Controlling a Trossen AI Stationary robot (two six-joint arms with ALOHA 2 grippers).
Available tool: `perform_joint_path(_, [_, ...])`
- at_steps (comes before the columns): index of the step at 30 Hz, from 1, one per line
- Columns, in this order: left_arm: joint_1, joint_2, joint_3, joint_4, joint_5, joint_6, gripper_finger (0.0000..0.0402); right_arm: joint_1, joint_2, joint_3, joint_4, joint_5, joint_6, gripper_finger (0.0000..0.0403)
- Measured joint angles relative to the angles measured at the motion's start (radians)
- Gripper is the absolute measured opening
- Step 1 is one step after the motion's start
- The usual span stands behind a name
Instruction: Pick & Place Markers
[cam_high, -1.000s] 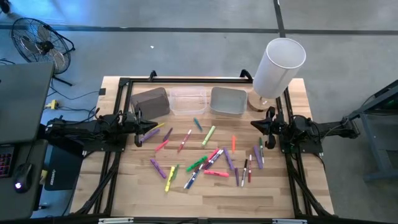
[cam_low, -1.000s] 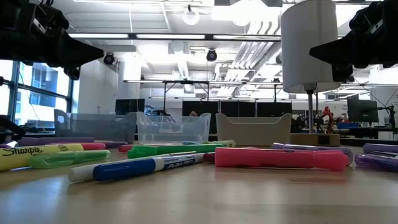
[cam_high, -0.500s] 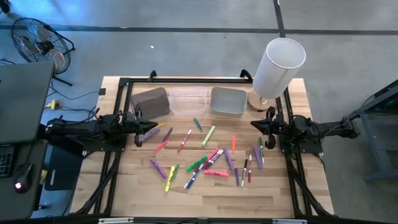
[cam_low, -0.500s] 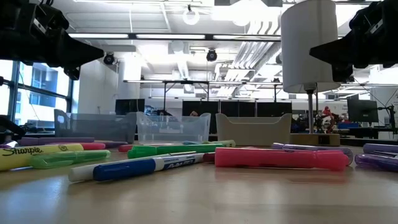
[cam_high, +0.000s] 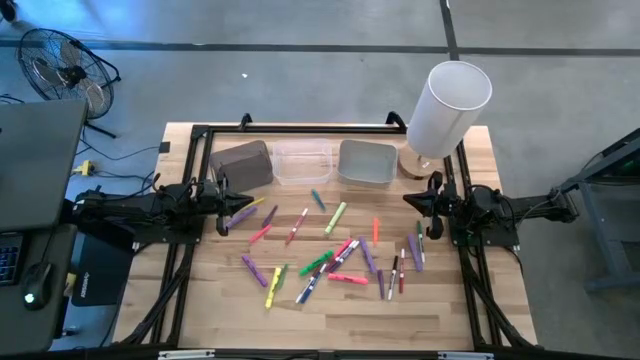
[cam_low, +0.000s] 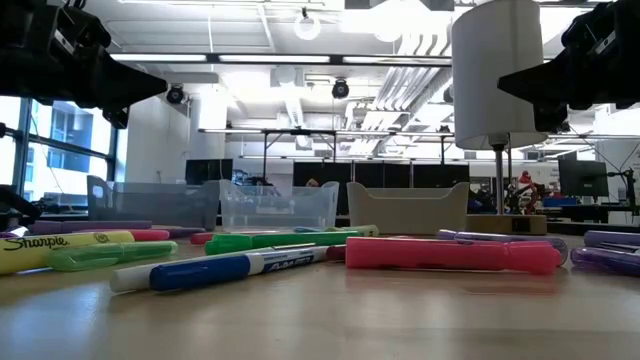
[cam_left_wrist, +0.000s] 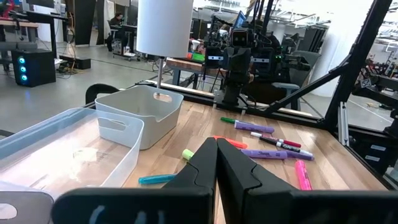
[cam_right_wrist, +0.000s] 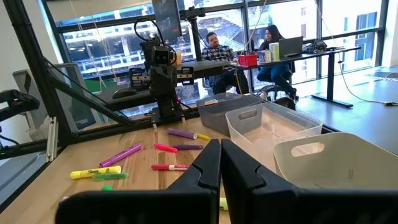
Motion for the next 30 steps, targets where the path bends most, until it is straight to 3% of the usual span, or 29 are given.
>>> perform_joint_path(30, [0.0,0.0,0.0,0.0,0.002,0.0,0.0001,0.0,0.0,0.0,0.0,0.008,-0.055,0.0])
